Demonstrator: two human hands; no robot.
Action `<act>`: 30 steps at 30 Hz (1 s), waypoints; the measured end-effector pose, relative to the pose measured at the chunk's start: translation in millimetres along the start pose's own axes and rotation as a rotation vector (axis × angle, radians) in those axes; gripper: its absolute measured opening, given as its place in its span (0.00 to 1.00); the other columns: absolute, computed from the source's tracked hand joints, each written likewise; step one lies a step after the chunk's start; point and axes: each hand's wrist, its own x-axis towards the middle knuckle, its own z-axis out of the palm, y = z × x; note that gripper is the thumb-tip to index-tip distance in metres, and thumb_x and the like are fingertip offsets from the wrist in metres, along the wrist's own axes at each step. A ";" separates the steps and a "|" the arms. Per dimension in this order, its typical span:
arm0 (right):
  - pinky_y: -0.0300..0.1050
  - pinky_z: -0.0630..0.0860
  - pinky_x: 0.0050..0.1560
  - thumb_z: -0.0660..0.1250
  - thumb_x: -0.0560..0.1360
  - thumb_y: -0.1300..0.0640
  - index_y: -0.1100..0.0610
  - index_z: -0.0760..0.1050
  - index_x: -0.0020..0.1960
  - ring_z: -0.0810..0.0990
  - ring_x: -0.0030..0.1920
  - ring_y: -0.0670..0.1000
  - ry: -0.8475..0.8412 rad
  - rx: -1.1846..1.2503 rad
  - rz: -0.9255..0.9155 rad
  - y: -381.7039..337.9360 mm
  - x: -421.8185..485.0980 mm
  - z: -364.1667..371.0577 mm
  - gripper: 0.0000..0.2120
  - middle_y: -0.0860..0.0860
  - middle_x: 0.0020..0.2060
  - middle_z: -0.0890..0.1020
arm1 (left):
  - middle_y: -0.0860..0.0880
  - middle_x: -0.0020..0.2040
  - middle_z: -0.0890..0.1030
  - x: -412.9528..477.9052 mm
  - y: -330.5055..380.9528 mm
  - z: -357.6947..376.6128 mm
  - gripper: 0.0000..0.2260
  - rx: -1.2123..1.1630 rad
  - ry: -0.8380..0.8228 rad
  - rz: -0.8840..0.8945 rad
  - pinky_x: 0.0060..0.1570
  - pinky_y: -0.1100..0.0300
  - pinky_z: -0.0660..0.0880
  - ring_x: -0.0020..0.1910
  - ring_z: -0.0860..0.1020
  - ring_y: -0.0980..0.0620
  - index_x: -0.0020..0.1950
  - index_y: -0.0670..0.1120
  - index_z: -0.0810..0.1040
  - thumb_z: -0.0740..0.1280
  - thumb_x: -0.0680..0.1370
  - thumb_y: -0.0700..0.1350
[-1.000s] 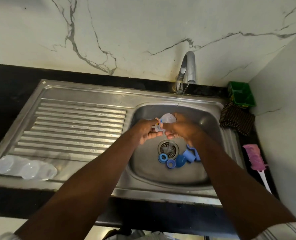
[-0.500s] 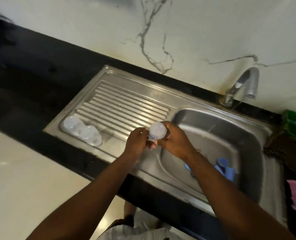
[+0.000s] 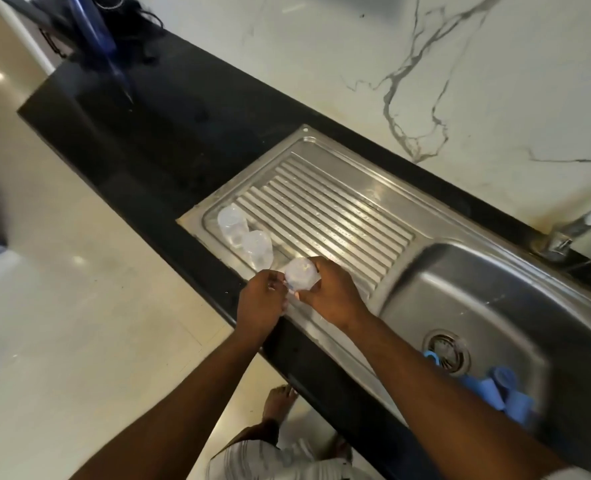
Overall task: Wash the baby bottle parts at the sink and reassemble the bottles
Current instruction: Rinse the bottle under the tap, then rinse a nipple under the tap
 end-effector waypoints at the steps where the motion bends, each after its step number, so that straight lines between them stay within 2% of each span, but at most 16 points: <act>1: 0.43 0.76 0.55 0.80 0.66 0.53 0.56 0.77 0.61 0.80 0.55 0.49 -0.008 -0.012 0.004 1.2 1.0 2.6 0.25 0.50 0.54 0.82 | 0.49 0.38 0.83 0.9 -1.1 -0.3 0.03 0.022 -0.001 0.004 0.46 0.47 0.83 0.36 0.83 0.51 0.49 0.51 0.78 0.66 0.80 0.43; 4: 0.44 0.76 0.55 0.80 0.65 0.54 0.56 0.76 0.62 0.80 0.56 0.50 -0.035 -0.025 -0.005 2.3 2.9 5.5 0.27 0.50 0.55 0.82 | 0.53 0.43 0.82 -1.2 -1.9 -1.7 0.05 0.090 0.001 0.015 0.47 0.47 0.82 0.42 0.83 0.51 0.49 0.55 0.75 0.69 0.79 0.46; 8: 0.42 0.75 0.53 0.79 0.67 0.55 0.54 0.73 0.67 0.77 0.57 0.48 -0.059 -0.016 0.028 12.3 -2.1 3.0 0.31 0.50 0.57 0.79 | 0.52 0.48 0.80 -9.2 -9.3 -0.1 0.07 0.158 0.026 -0.016 0.44 0.57 0.78 0.45 0.80 0.53 0.53 0.50 0.74 0.70 0.78 0.47; 11: 0.36 0.70 0.50 0.75 0.71 0.60 0.55 0.74 0.66 0.77 0.53 0.46 -0.027 -0.010 0.068 25.8 -9.9 -6.8 0.25 0.47 0.52 0.78 | 0.53 0.47 0.80 -22.9 -11.8 11.1 0.04 0.253 -0.058 0.048 0.45 0.62 0.76 0.44 0.78 0.57 0.51 0.49 0.78 0.69 0.79 0.48; 13: 0.36 0.71 0.50 0.72 0.75 0.60 0.56 0.75 0.65 0.78 0.49 0.45 -0.009 0.015 0.131 34.7 -18.3 -20.4 0.19 0.46 0.48 0.79 | 0.55 0.45 0.79 -33.3 -7.7 23.3 0.01 0.284 -0.105 0.150 0.44 0.67 0.72 0.43 0.77 0.61 0.50 0.50 0.78 0.68 0.79 0.46; 14: 0.37 0.73 0.49 0.69 0.76 0.61 0.55 0.77 0.63 0.79 0.45 0.45 -0.004 0.049 0.168 39.6 -22.4 -27.3 0.15 0.45 0.45 0.80 | 0.55 0.45 0.80 -36.1 -4.9 28.6 0.01 0.294 -0.120 0.208 0.44 0.66 0.73 0.43 0.77 0.60 0.50 0.49 0.79 0.68 0.79 0.45; 17: 0.40 0.77 0.41 0.66 0.77 0.61 0.55 0.82 0.50 0.79 0.32 0.44 0.065 0.100 0.304 74.1 -48.6 -54.0 0.06 0.47 0.36 0.83 | 0.53 0.42 0.83 -45.1 2.0 54.7 0.04 0.272 -0.254 0.344 0.44 0.53 0.80 0.39 0.82 0.54 0.49 0.47 0.82 0.68 0.79 0.41; 20: 0.41 0.76 0.33 0.66 0.76 0.64 0.53 0.83 0.41 0.79 0.29 0.50 0.194 0.128 0.497 125.8 -86.0 -92.1 0.10 0.49 0.30 0.83 | 0.51 0.40 0.84 -55.4 14.0 98.6 0.07 0.230 -0.436 0.329 0.41 0.51 0.82 0.36 0.83 0.52 0.48 0.47 0.83 0.66 0.79 0.38; 21: 0.41 0.75 0.33 0.66 0.75 0.66 0.53 0.83 0.40 0.79 0.29 0.50 0.233 0.123 0.546 139.6 -92.3 -102.0 0.12 0.49 0.29 0.82 | 0.50 0.39 0.84 -56.1 20.0 108.5 0.08 0.203 -0.466 0.298 0.40 0.51 0.82 0.36 0.83 0.51 0.47 0.48 0.83 0.66 0.79 0.37; 23: 0.43 0.78 0.39 0.67 0.72 0.66 0.54 0.83 0.39 0.81 0.35 0.51 0.290 0.025 0.631 169.5 -107.9 -122.2 0.10 0.51 0.32 0.83 | 0.48 0.37 0.84 -55.6 29.5 136.2 0.10 0.173 -0.547 0.254 0.40 0.49 0.83 0.34 0.83 0.49 0.43 0.49 0.82 0.65 0.77 0.35; 26: 0.48 0.81 0.47 0.69 0.72 0.61 0.51 0.83 0.38 0.84 0.42 0.55 0.317 -0.069 0.787 222.7 -130.1 -148.7 0.07 0.52 0.38 0.86 | 0.46 0.38 0.85 -48.9 44.5 192.7 0.09 0.319 -0.644 0.302 0.43 0.47 0.83 0.38 0.84 0.44 0.44 0.46 0.83 0.63 0.73 0.38; 28: 0.43 0.78 0.46 0.69 0.73 0.57 0.51 0.84 0.41 0.84 0.46 0.55 0.247 -0.161 0.813 238.1 -130.9 -147.7 0.06 0.52 0.42 0.86 | 0.47 0.41 0.85 -36.5 47.7 211.1 0.11 0.407 -0.617 0.303 0.47 0.50 0.82 0.43 0.84 0.45 0.46 0.46 0.83 0.62 0.71 0.40; 30: 0.41 0.74 0.45 0.69 0.74 0.55 0.52 0.85 0.46 0.83 0.48 0.55 0.174 -0.217 0.853 255.0 -126.9 -152.8 0.06 0.52 0.47 0.86 | 0.48 0.46 0.85 -26.7 51.4 243.6 0.10 0.518 -0.599 0.328 0.53 0.53 0.81 0.49 0.84 0.47 0.48 0.46 0.84 0.64 0.74 0.38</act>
